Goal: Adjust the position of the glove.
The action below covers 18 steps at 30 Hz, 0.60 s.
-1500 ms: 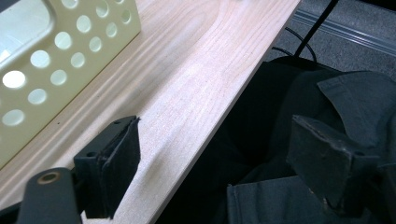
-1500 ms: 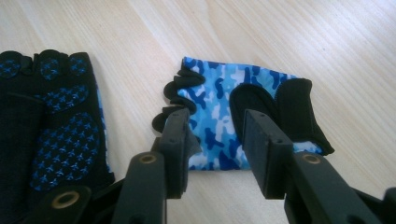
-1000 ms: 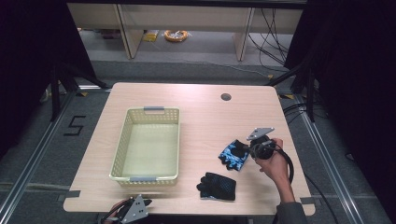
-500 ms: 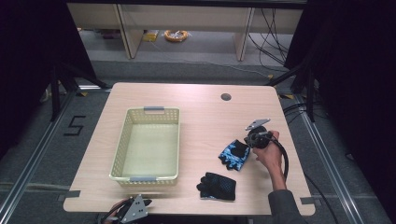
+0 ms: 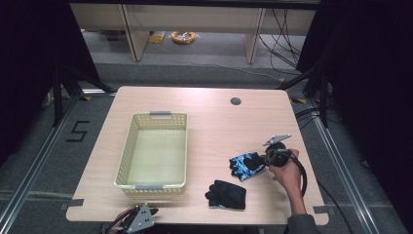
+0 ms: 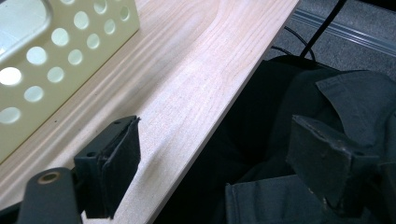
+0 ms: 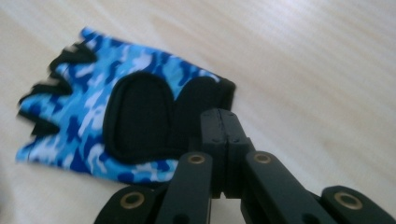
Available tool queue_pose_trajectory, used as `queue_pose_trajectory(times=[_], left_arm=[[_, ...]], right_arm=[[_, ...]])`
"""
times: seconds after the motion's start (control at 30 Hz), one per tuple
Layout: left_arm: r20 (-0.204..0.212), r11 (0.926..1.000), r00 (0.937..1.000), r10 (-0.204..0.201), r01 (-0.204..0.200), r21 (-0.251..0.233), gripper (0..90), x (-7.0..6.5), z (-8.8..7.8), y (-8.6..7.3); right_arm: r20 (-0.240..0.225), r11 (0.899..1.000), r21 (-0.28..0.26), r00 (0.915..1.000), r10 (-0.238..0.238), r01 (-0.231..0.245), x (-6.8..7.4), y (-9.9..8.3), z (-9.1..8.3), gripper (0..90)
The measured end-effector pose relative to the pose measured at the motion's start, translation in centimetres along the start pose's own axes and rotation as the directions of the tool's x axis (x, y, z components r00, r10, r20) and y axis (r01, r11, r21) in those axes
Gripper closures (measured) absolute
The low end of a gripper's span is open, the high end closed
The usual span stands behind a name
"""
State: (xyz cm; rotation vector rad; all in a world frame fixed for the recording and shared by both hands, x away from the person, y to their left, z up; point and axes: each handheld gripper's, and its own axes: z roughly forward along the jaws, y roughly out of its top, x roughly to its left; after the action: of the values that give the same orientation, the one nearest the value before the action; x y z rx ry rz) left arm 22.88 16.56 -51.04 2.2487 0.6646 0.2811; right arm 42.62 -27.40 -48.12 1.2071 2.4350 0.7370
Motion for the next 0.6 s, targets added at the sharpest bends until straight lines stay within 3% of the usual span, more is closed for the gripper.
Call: queue_pose_trajectory(times=[0.1,0.13,0.17,0.23,0.3,0.33,0.37,0.4,0.47,0.5,0.53,0.57,0.6], left_arm=[[0.0,1.0,1.0,0.004,-0.004,0.001,17.4,-0.1,0.0,0.0],[-0.001,0.9999,0.9999,0.01,-0.01,0.003,17.4,-0.1,-0.1,0.0],[-0.001,0.9999,0.9999,0.01,-0.01,0.003,17.4,-0.1,-0.1,0.0],[0.006,1.0,1.0,0.006,-0.006,-0.002,17.4,-0.1,-0.1,0.0],[-0.003,0.9999,0.9999,0.011,-0.011,-0.004,17.4,-0.1,-0.2,0.1],[-0.004,0.9997,0.9997,0.025,-0.025,-0.006,17.4,0.0,-0.3,0.1],[-0.004,0.9997,0.9997,0.025,-0.025,-0.006,17.4,0.0,-0.3,0.1],[0.001,1.0,1.0,0.008,-0.008,0.004,17.4,-0.1,-0.2,0.0],[0.014,1.0,0.9999,0.005,-0.005,-0.003,17.4,-0.2,-0.1,0.0],[0.012,1.0,0.9999,0.006,-0.006,-0.002,17.4,-0.2,-0.1,0.0],[0.013,1.0,0.9999,0.007,-0.007,0.003,17.4,-0.2,-0.1,0.0],[0.013,1.0,0.9999,0.007,-0.007,0.003,17.4,-0.2,-0.1,0.0],[0.011,1.0,0.9999,0.003,-0.003,0.004,17.4,-0.1,-0.1,0.0]], right_arm=[[-0.011,0.999,0.046,0.9999,0.009,-0.009,0.6,-0.8,-0.8,90.0],[-0.01,0.999,0.02,0.9994,0.034,-0.034,0.9,-1.1,-0.8,90.0],[-0.019,0.998,0.053,0.9989,0.044,-0.043,1.1,-1.2,-1.3,90.0],[-0.02,0.998,0.048,0.9994,0.028,-0.027,1.6,-1.6,-1.6,90.0],[-0.023,0.998,0.045,0.9986,0.048,-0.047,2.4,-2.0,-1.8,90.0],[-0.017,0.999,0.05,0.9998,0.01,-0.009,2.4,-2.1,-2.0,90.0],[-0.017,0.999,0.05,0.9998,0.01,-0.009,2.4,-2.1,-2.0,90.0],[0.002,1.0,0.022,0.9999,-0.015,0.015,2.8,-2.3,-2.2,86.7],[0.014,0.998,0.039,0.9982,-0.059,0.058,3.0,-2.0,-2.9,82.9],[0.008,0.998,0.031,0.9981,-0.06,0.06,3.4,-1.8,-3.3,80.8],[-0.003,0.994,0.001,0.9945,-0.105,0.105,3.5,-1.6,-3.4,79.4],[-0.003,0.994,0.001,0.9945,-0.105,0.105,3.5,-1.6,-3.4,79.4],[-0.014,0.989,-0.019,0.9892,-0.146,0.145,4.2,-1.3,-3.8,75.8]])
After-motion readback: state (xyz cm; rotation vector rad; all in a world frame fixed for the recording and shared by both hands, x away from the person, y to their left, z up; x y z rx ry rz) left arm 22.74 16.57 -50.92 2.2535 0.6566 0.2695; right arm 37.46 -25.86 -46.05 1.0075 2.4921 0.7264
